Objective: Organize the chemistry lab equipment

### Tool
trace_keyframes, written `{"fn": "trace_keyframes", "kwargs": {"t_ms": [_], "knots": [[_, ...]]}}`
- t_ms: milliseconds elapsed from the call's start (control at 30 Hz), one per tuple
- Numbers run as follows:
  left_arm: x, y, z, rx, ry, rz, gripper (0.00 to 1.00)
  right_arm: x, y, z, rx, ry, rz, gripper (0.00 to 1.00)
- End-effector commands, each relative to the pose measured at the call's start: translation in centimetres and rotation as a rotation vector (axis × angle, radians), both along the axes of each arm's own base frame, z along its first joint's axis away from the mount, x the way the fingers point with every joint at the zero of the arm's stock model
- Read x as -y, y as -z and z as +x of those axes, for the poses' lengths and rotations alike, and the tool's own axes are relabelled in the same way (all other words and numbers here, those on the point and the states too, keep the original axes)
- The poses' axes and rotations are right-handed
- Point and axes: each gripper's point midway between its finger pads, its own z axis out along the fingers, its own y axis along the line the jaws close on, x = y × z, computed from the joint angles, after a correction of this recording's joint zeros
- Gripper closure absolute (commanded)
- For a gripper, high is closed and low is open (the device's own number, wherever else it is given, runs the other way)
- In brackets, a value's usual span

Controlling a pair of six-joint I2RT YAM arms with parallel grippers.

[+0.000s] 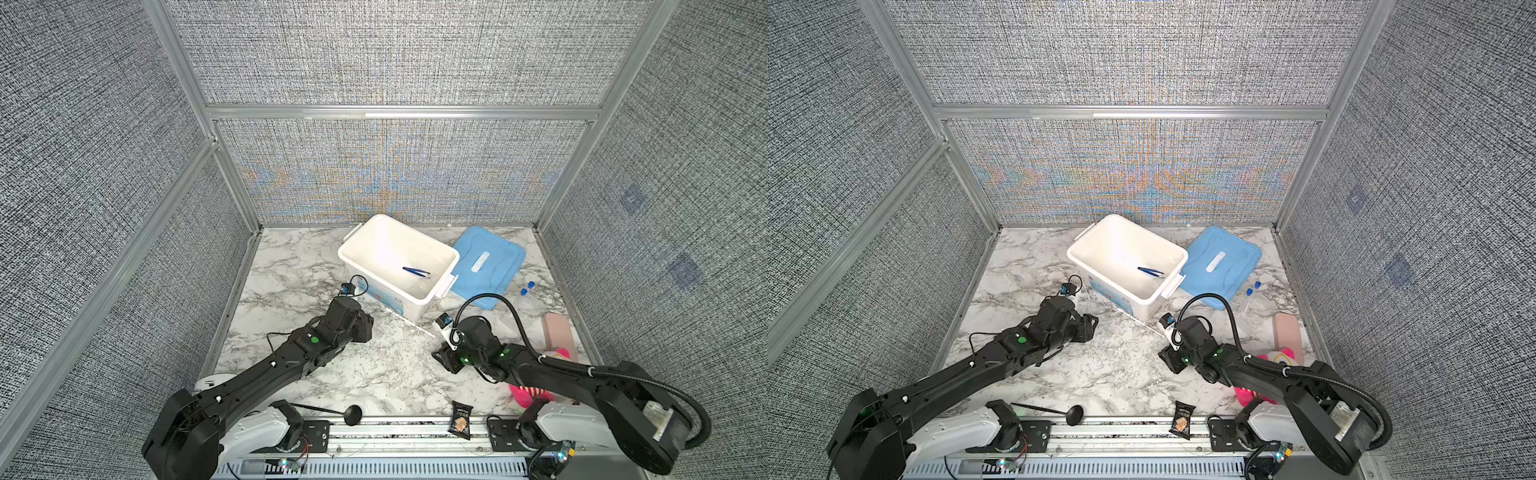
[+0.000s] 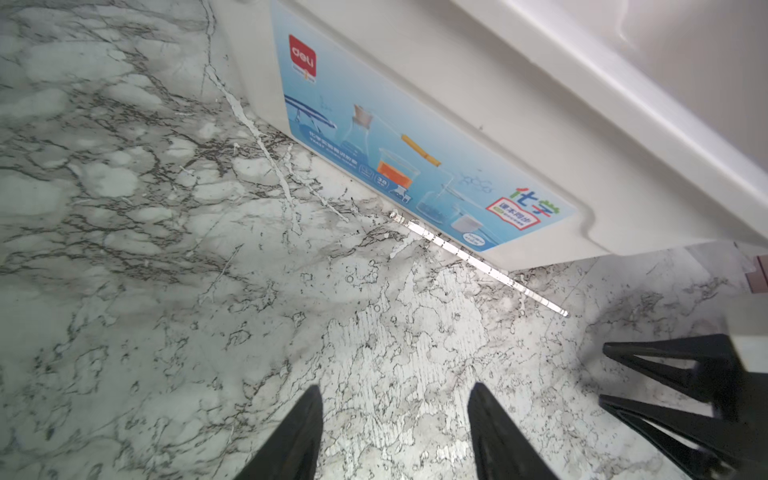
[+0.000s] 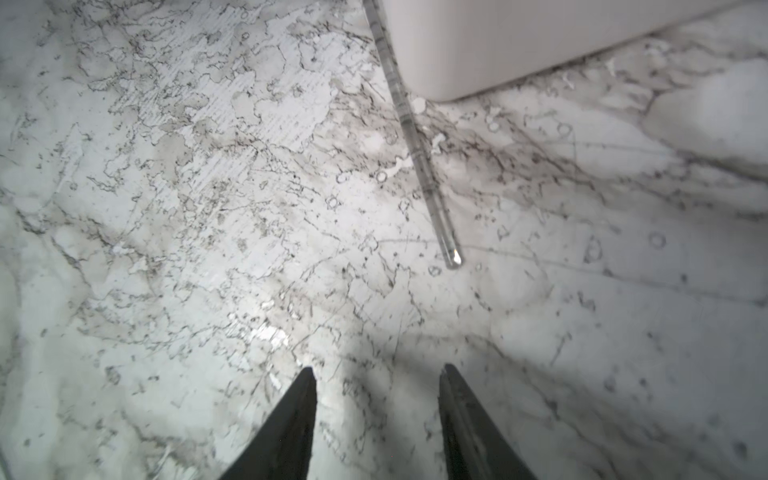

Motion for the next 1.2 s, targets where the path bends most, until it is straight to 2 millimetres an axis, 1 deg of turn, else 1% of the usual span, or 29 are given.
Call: {"fn": "trace_keyframes", "kwargs": {"t_ms": [0, 100, 200, 267, 367, 500, 733, 833, 1000, 1167], "knots": [[-0.6, -0.3, 0.2, -0.009, -0.036, -0.024, 0.40, -2.1, -2.8, 3.1, 0.202, -0.059, 0.089, 0.53], [-1.1, -0.6, 0.5, -0.006, -0.060, -0.026, 0.39, -2.3, -2.6, 3.9, 0.282, -0.085, 0.096, 0.55], [-1.5, -0.7, 0.7, -0.009, -0.075, -0.032, 0.39, -1.8, -1.8, 4.8, 0.317, -0.072, 0.102, 0.56], [-1.6, -0.7, 0.8, -0.012, -0.081, -0.036, 0.39, -1.7, -1.3, 4.9, 0.325, -0.074, 0.136, 0.61], [-2.0, -0.6, 0.9, -0.017, -0.089, -0.034, 0.39, -2.4, -0.2, 4.4, 0.311, -0.145, 0.134, 0.68], [-2.4, -0.6, 1.1, -0.019, -0.099, -0.027, 0.39, -3.0, 1.1, 3.5, 0.269, -0.186, 0.146, 0.75], [-2.9, -0.6, 1.5, -0.020, -0.115, -0.021, 0.39, -3.5, 2.8, 2.8, 0.253, -0.224, 0.094, 0.81], [-2.5, -0.4, 1.6, -0.029, -0.105, -0.034, 0.39, -3.8, 3.5, 2.4, 0.274, -0.252, 0.042, 0.82], [-1.6, 0.7, 1.8, -0.066, -0.097, -0.086, 0.36, -4.4, 3.5, 1.7, 0.297, -0.303, 0.037, 0.86], [-1.0, 2.2, 1.8, -0.108, -0.109, -0.124, 0.26, -5.7, 2.7, 0.6, 0.331, -0.350, 0.088, 0.86]]}}
